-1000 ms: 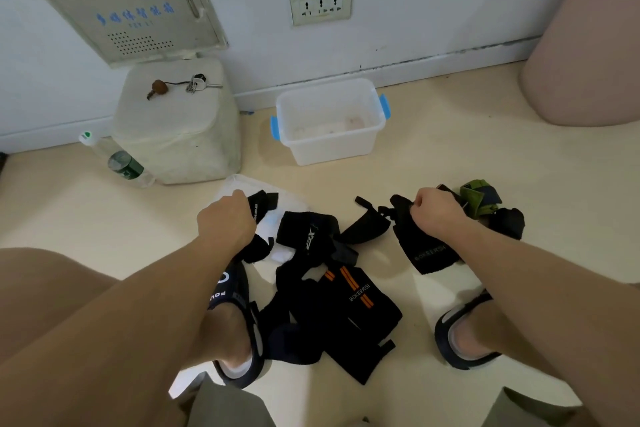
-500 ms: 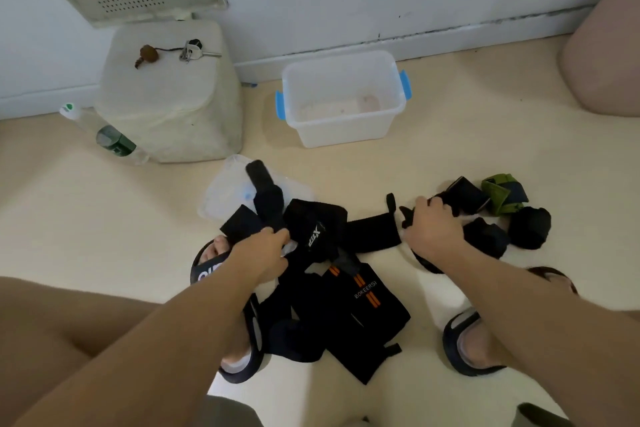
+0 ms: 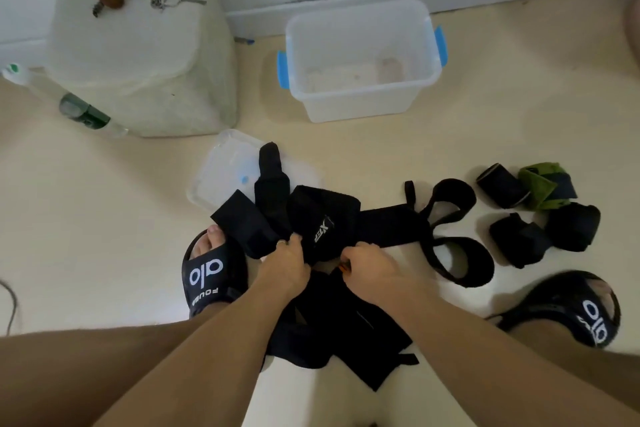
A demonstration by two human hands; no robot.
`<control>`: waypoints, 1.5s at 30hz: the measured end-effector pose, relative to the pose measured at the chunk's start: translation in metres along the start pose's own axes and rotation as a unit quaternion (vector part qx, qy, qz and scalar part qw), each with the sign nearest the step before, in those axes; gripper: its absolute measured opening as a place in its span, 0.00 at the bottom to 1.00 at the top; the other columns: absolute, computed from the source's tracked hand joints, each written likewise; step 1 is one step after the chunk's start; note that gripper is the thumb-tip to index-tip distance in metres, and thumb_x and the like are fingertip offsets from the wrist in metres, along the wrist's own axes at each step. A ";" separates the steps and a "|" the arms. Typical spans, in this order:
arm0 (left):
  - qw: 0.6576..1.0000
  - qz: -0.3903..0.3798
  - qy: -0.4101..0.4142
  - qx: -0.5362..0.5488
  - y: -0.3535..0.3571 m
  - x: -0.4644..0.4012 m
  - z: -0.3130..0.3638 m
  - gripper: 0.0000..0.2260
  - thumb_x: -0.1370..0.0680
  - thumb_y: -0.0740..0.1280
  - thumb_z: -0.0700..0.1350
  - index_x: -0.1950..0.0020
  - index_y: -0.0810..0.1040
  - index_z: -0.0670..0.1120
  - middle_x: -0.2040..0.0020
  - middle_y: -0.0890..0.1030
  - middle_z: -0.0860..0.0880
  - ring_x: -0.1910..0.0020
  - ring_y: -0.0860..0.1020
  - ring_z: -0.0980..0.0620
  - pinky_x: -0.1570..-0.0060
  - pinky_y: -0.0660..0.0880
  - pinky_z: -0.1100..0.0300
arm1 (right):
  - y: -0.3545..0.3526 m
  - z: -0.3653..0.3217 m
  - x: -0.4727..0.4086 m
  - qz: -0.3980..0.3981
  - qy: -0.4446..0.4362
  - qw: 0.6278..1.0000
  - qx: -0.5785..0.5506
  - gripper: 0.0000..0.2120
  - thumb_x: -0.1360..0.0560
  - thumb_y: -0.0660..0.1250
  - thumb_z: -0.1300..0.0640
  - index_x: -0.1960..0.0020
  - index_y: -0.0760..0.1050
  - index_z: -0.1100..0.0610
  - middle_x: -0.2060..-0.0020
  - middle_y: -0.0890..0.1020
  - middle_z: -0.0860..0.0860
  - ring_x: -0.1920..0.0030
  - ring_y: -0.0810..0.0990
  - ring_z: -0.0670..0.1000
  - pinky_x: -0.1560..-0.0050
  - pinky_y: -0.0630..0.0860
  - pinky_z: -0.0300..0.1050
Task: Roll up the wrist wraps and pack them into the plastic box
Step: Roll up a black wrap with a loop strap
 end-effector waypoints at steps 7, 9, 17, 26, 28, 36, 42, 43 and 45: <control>0.997 -0.019 0.025 0.066 -0.028 0.009 0.008 0.13 0.17 0.59 0.42 0.34 0.68 0.42 0.41 0.77 0.40 0.46 0.77 0.43 0.50 0.73 0.53 | -0.071 0.010 0.012 0.146 0.065 0.964 -0.212 0.07 0.23 0.68 0.55 0.58 0.83 0.51 0.61 0.84 0.48 0.57 0.82 0.50 0.55 0.78 0.45; 0.994 -0.038 0.044 0.095 -0.040 0.020 0.014 0.09 0.19 0.62 0.39 0.40 0.69 0.43 0.45 0.78 0.42 0.51 0.75 0.46 0.54 0.71 0.55 | -0.099 0.009 0.023 0.201 0.080 0.930 -0.297 0.09 0.23 0.68 0.55 0.60 0.82 0.56 0.63 0.84 0.51 0.60 0.81 0.51 0.53 0.78 0.48; 0.981 0.009 0.092 0.171 -0.097 0.081 0.048 0.06 0.22 0.61 0.37 0.47 0.71 0.46 0.52 0.78 0.45 0.54 0.76 0.47 0.56 0.72 0.55 | -0.183 -0.004 0.090 0.287 0.052 0.882 -0.371 0.13 0.27 0.69 0.54 0.59 0.82 0.65 0.71 0.81 0.51 0.67 0.79 0.52 0.57 0.81 0.50; 0.957 0.076 0.145 0.239 -0.150 0.155 0.090 0.08 0.21 0.58 0.38 0.48 0.75 0.48 0.53 0.79 0.48 0.53 0.75 0.49 0.56 0.70 0.56 | -0.201 -0.050 0.177 0.128 -0.039 0.931 -0.340 0.12 0.22 0.70 0.49 0.47 0.84 0.56 0.54 0.86 0.48 0.47 0.85 0.51 0.40 0.78 0.47; 0.949 0.098 0.148 0.262 -0.163 0.166 0.096 0.08 0.21 0.58 0.37 0.50 0.75 0.47 0.56 0.78 0.47 0.56 0.74 0.49 0.57 0.69 0.56 | -0.198 -0.055 0.190 0.120 -0.058 0.933 -0.334 0.13 0.22 0.70 0.48 0.45 0.85 0.56 0.52 0.87 0.50 0.47 0.86 0.51 0.41 0.77 0.46; 0.936 0.127 0.166 0.282 -0.202 0.191 0.111 0.05 0.20 0.61 0.42 0.51 0.76 0.49 0.52 0.79 0.47 0.49 0.77 0.47 0.51 0.72 0.54 | -0.207 -0.067 0.219 0.110 -0.108 0.894 -0.420 0.08 0.22 0.70 0.50 0.47 0.83 0.52 0.56 0.86 0.48 0.50 0.86 0.51 0.41 0.77 0.47; 0.903 0.137 0.156 0.377 -0.241 0.200 0.134 0.12 0.19 0.61 0.41 0.39 0.80 0.47 0.45 0.84 0.45 0.49 0.83 0.47 0.52 0.80 0.57 | -0.239 -0.071 0.230 0.138 -0.132 0.841 -0.506 0.05 0.22 0.69 0.53 0.52 0.82 0.53 0.61 0.83 0.46 0.54 0.85 0.51 0.38 0.78 0.50; 0.893 0.133 0.160 0.400 -0.249 0.202 0.140 0.12 0.20 0.61 0.41 0.39 0.80 0.48 0.47 0.84 0.46 0.53 0.83 0.49 0.57 0.79 0.60 | -0.245 -0.072 0.232 0.144 -0.141 0.823 -0.531 0.05 0.21 0.68 0.55 0.53 0.81 0.54 0.62 0.83 0.46 0.56 0.83 0.51 0.41 0.78 0.49; 0.887 0.121 0.171 0.411 -0.262 0.208 0.151 0.12 0.20 0.61 0.39 0.42 0.80 0.48 0.53 0.83 0.48 0.61 0.80 0.52 0.62 0.77 0.62 | -0.256 -0.073 0.234 0.144 -0.156 0.798 -0.564 0.05 0.21 0.68 0.57 0.53 0.81 0.55 0.61 0.82 0.48 0.55 0.81 0.53 0.45 0.77 0.48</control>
Point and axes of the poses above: each hand's wrist, its own x-axis away from the middle knuckle, its own y-axis out of the palm, z = x × y, the point moved 7 cm from there along -x, towards the middle knuckle
